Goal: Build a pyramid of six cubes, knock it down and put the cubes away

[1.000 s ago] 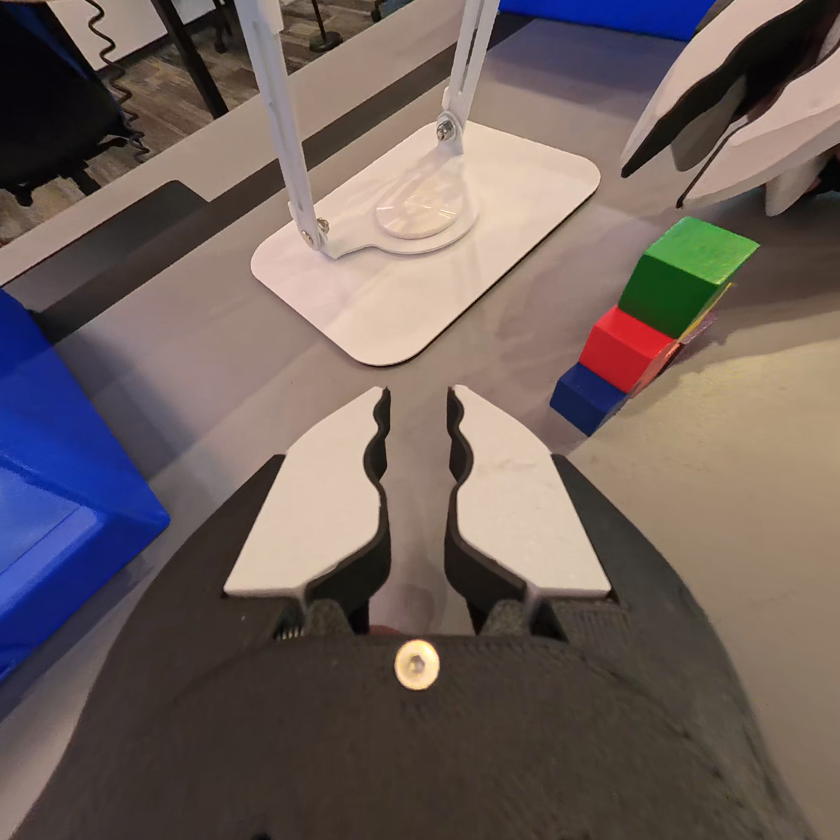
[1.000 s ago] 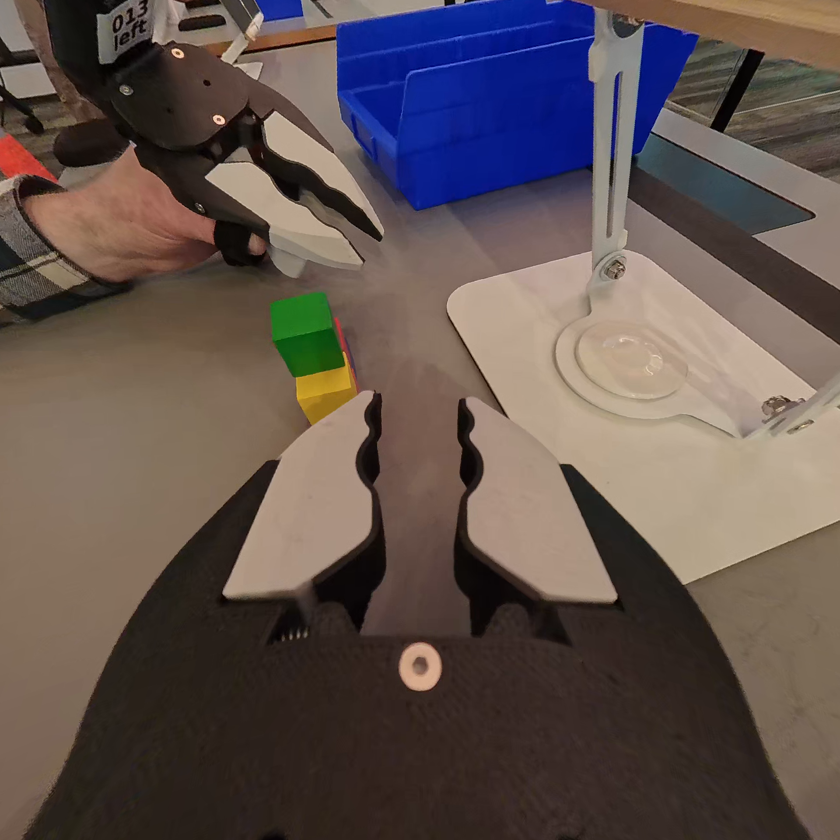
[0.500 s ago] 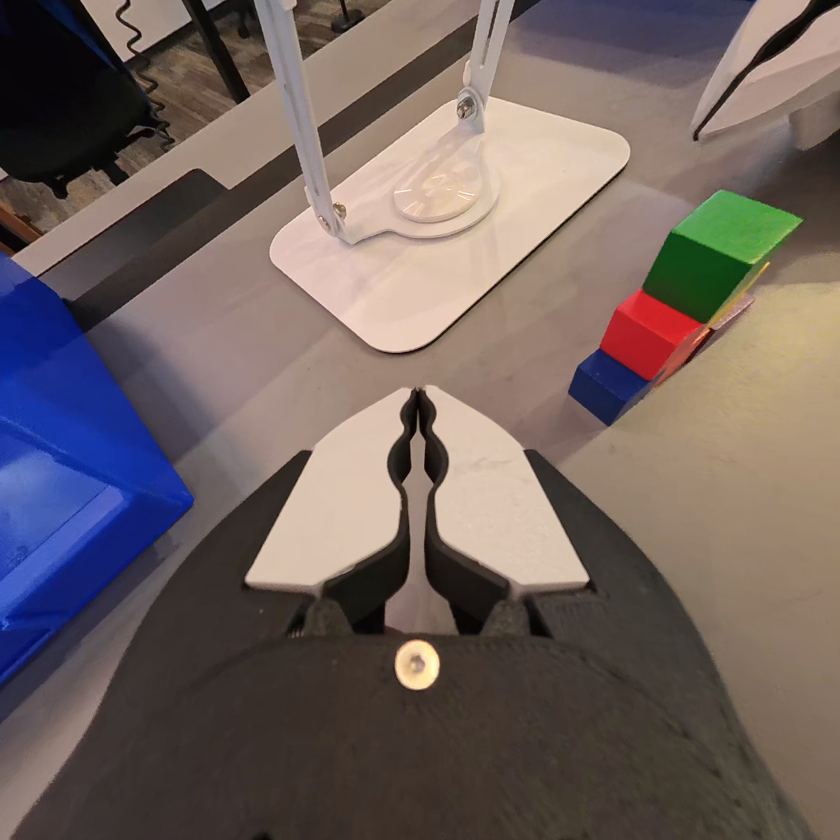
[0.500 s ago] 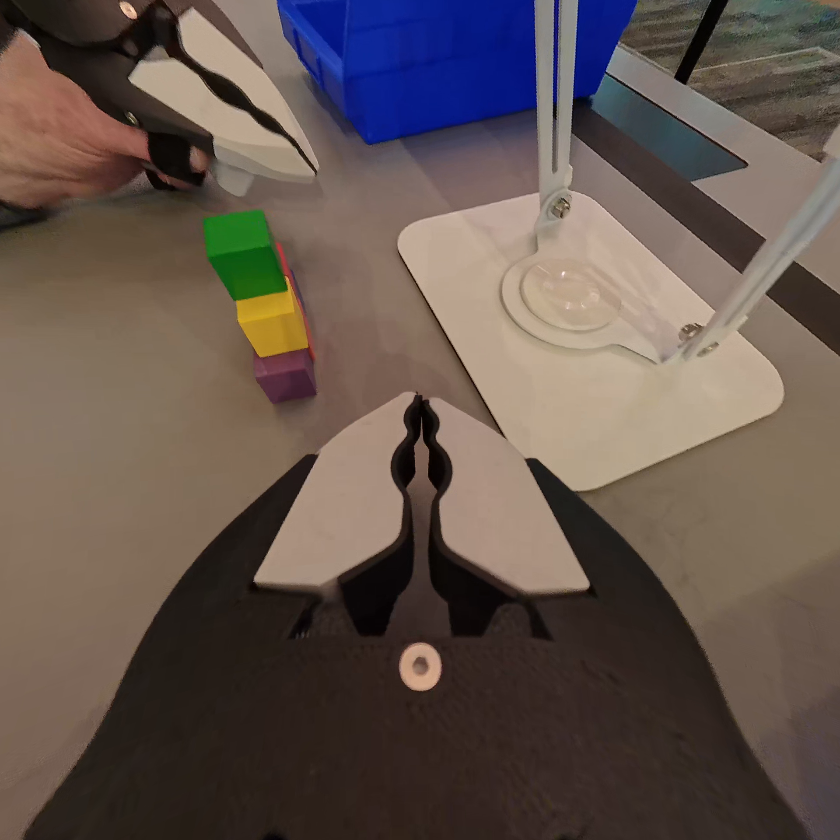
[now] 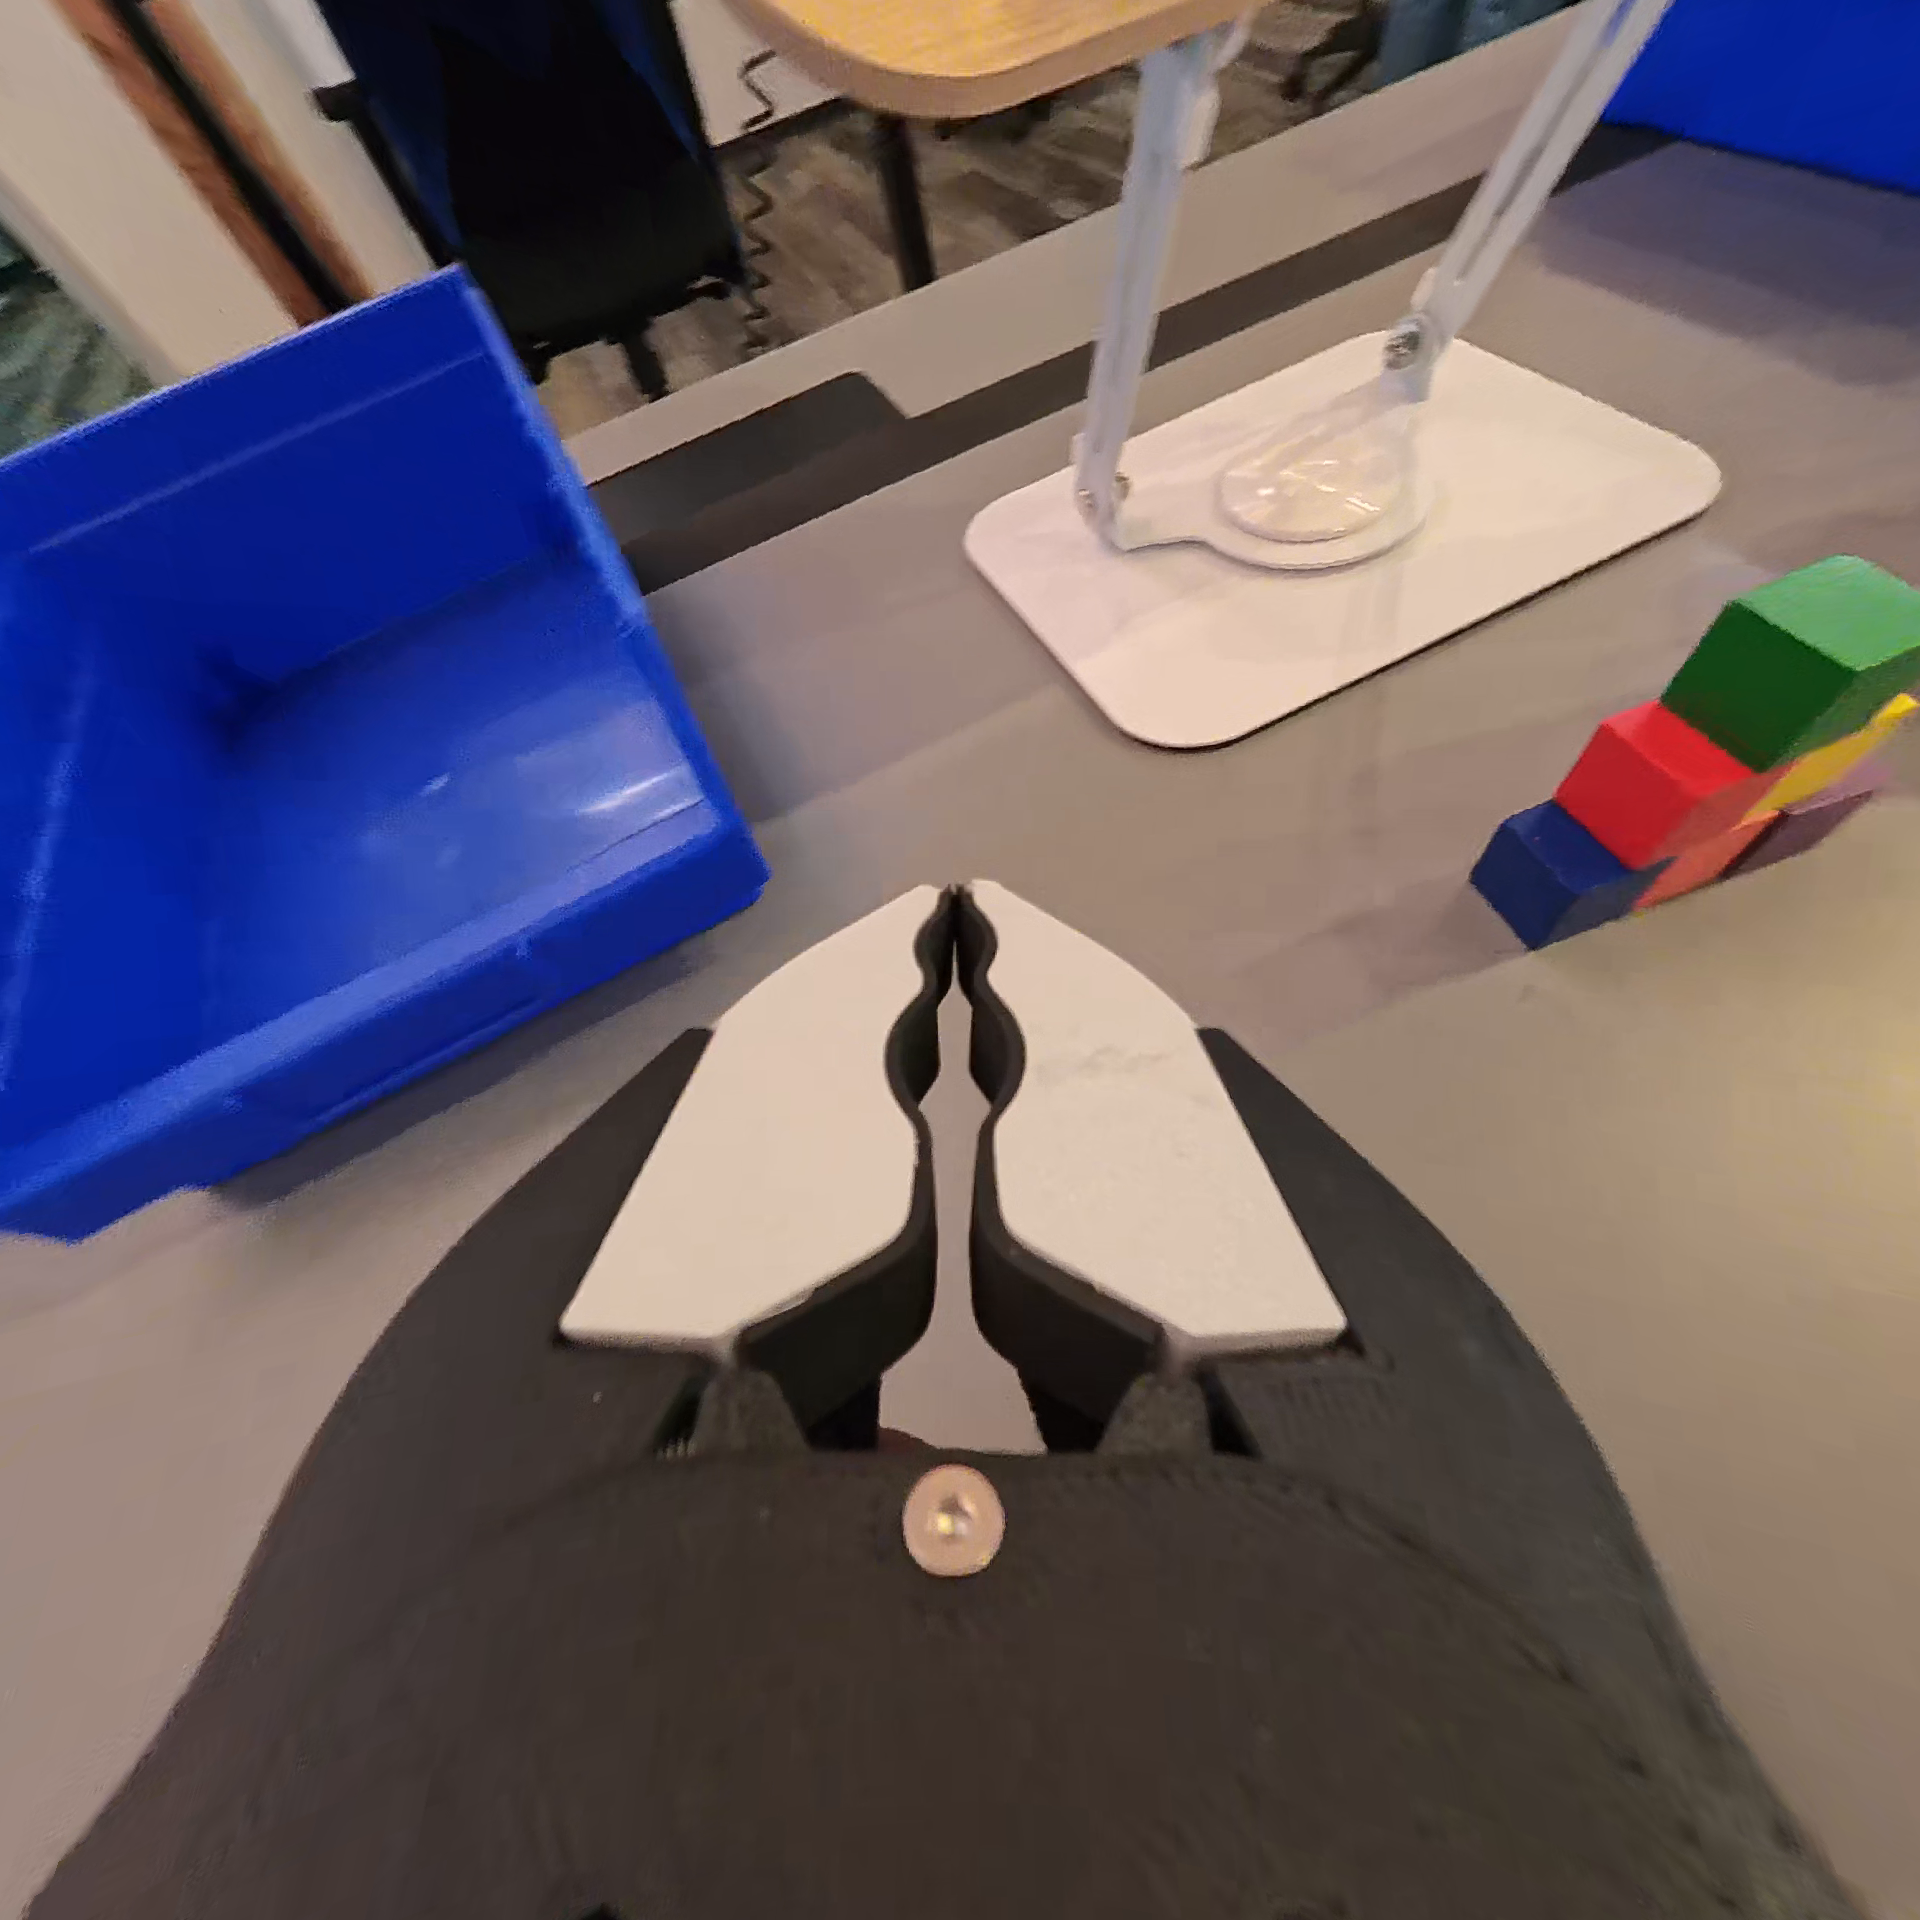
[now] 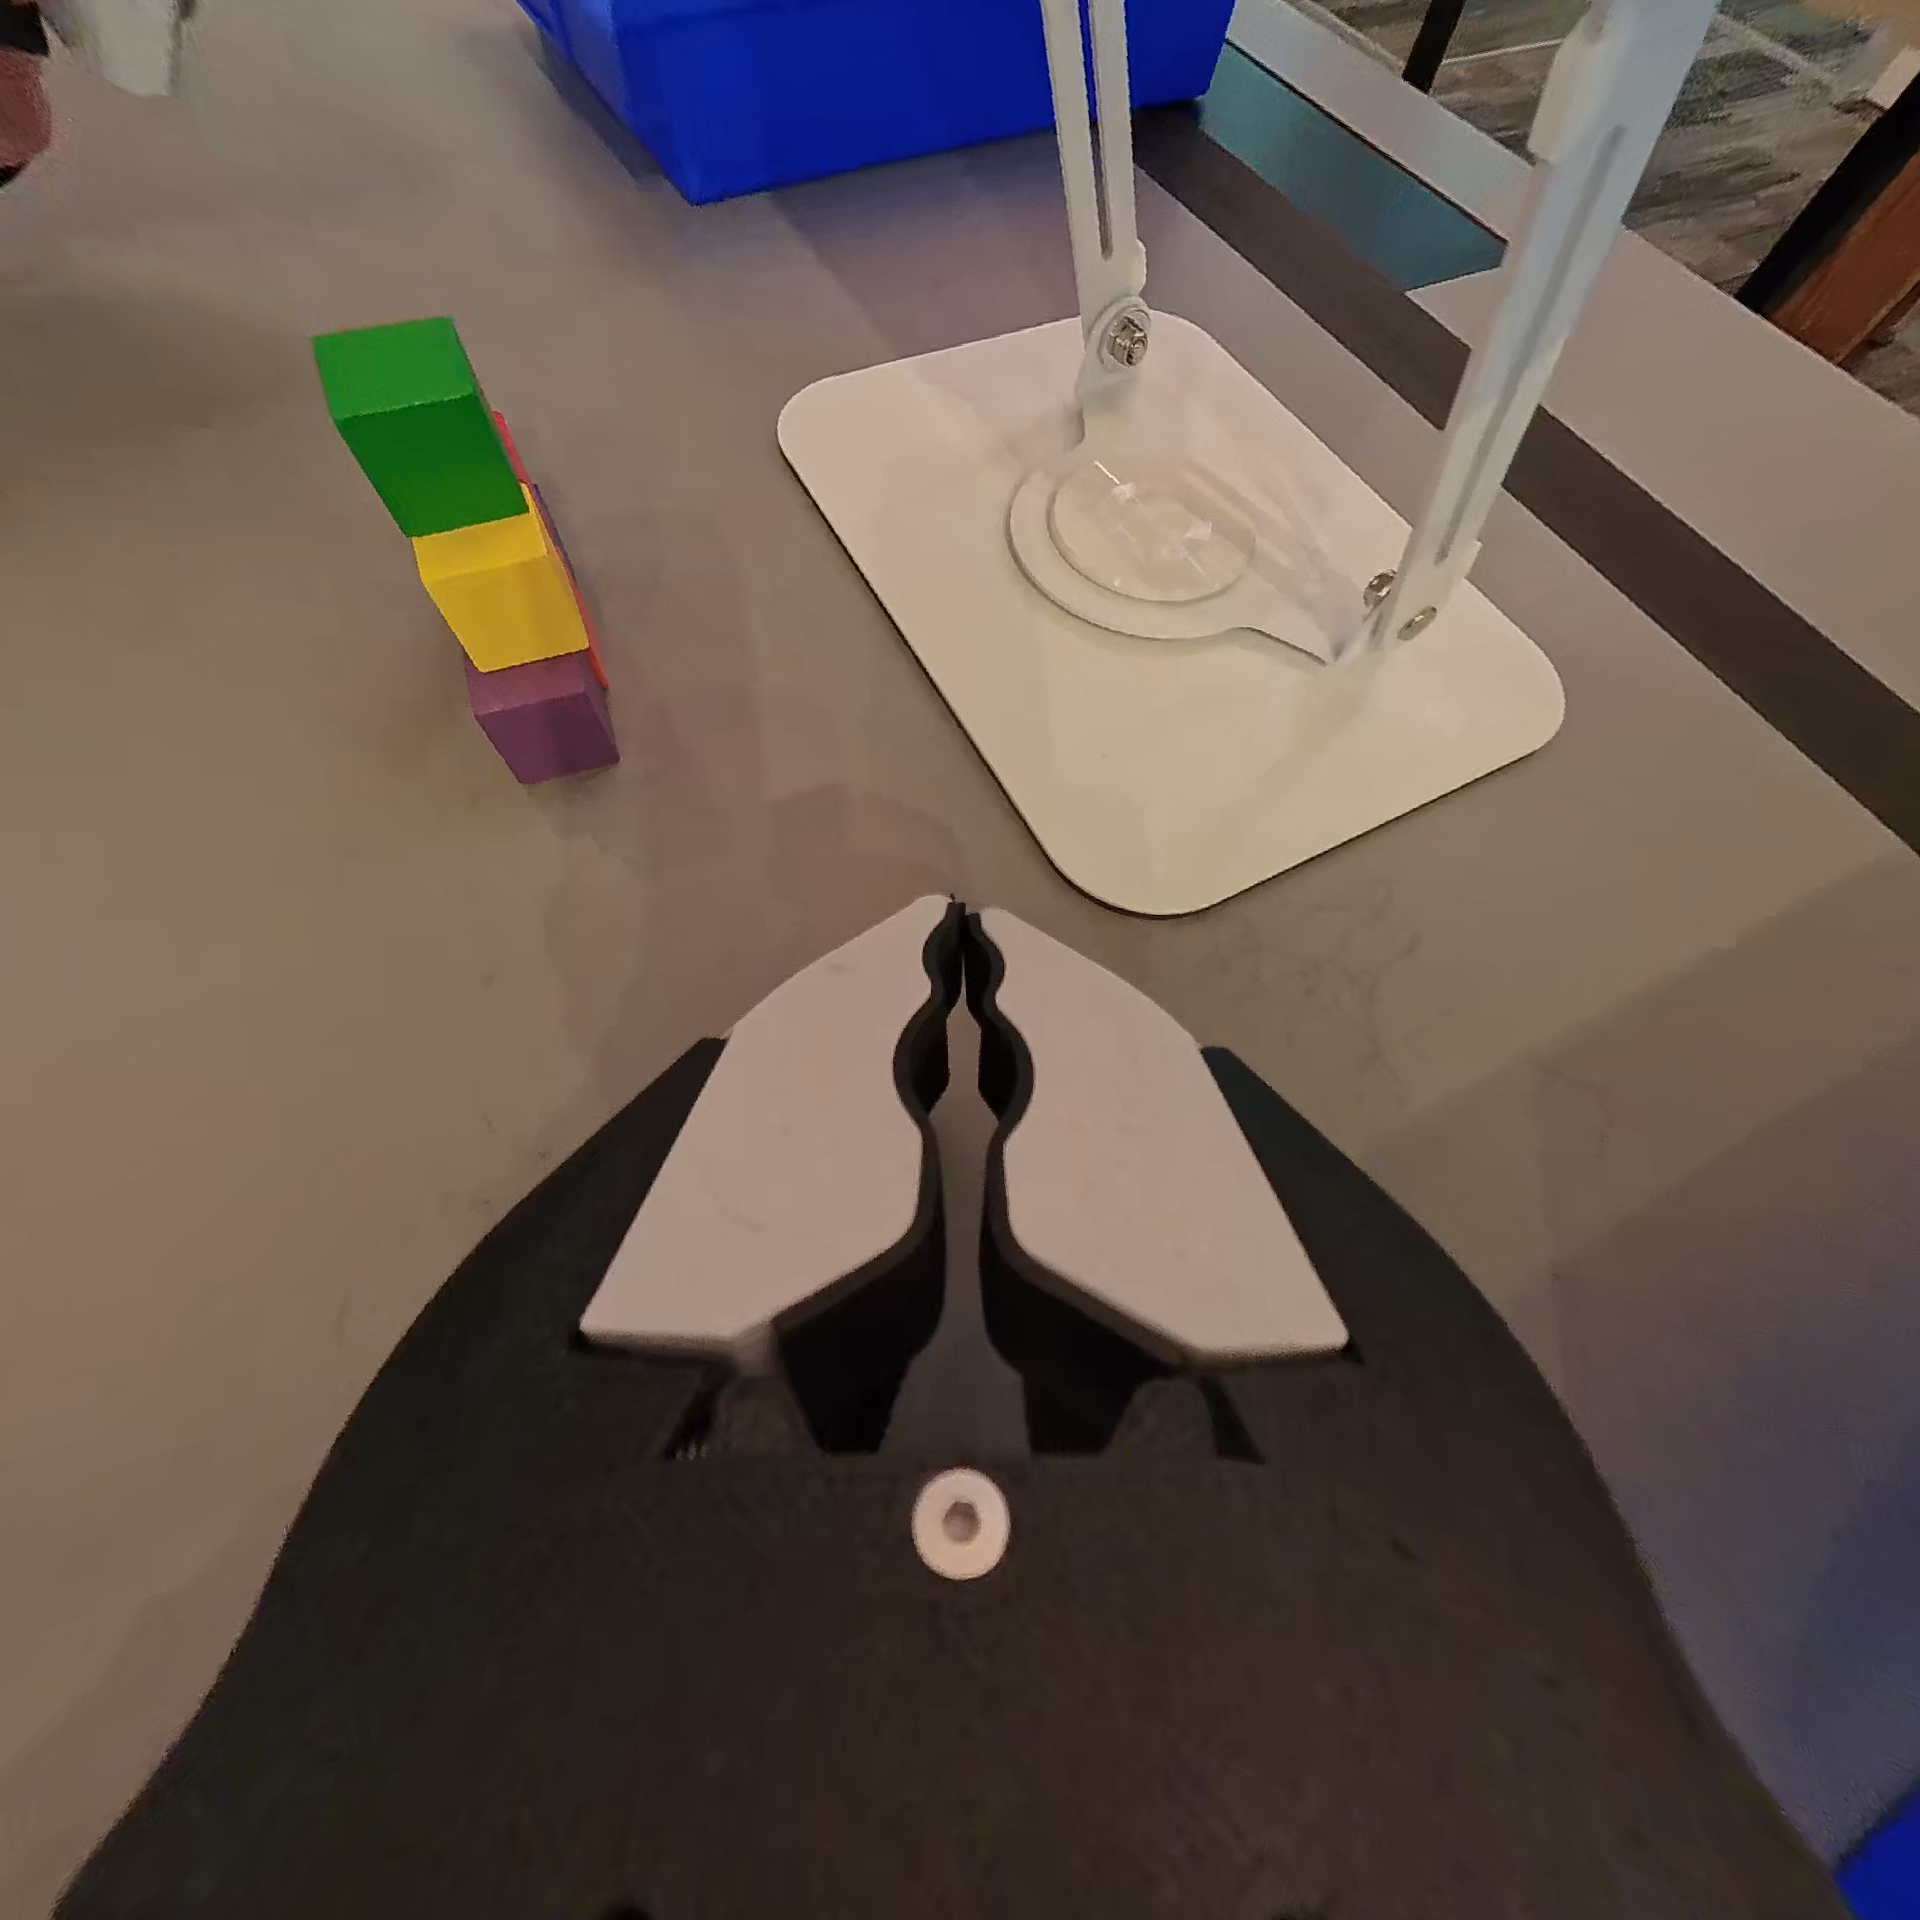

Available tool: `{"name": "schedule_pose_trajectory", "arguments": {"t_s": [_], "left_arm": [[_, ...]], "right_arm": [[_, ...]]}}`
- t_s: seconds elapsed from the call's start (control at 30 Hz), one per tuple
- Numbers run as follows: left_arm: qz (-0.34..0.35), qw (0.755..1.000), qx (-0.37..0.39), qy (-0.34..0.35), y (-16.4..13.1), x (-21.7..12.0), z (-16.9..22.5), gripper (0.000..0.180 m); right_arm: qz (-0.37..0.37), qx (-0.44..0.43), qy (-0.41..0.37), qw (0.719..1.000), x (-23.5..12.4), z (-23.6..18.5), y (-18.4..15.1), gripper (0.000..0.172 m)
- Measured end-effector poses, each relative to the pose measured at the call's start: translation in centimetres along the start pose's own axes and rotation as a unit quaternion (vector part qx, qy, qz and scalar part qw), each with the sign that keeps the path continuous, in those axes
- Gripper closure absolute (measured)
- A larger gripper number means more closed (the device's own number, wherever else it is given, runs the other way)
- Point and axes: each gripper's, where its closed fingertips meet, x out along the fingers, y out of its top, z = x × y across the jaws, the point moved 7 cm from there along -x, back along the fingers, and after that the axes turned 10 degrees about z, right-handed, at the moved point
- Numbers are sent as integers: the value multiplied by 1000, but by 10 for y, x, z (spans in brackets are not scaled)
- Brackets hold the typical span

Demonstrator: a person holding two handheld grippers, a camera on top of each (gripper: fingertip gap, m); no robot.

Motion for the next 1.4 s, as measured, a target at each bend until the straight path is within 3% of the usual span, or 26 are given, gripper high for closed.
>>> {"name": "schedule_pose_trajectory", "arguments": {"t_s": [0.03,0.17,0.3,0.4,0.63,0.97,1.13,1.2,1.4], "left_arm": [[-1,1000,-8,8,-1,-3,-2,180],[-38,998,-40,-30,-4,21,20,180],[-104,980,-15,-169,-2,77,128,180],[-75,975,-24,-206,18,89,159,180],[-54,982,-73,-163,12,78,105,180],[-49,991,9,-128,2,67,73,180],[8,993,-42,-111,15,39,35,180],[21,994,-54,-97,15,28,19,180],[12,990,-92,-110,0,24,2,180]], "right_arm": [[3,3,1,1000,-1,1,1,172],[-2,8,-6,1000,-1,3,0,172],[4,12,-19,1000,-7,7,3,172],[16,19,-36,999,-16,14,8,172],[56,20,-80,995,-44,32,23,172],[136,13,-129,982,-90,41,49,172],[137,9,-188,973,-135,44,57,172],[96,18,-205,974,-154,44,53,172],[-152,72,-217,961,-184,49,-9,140]]}}
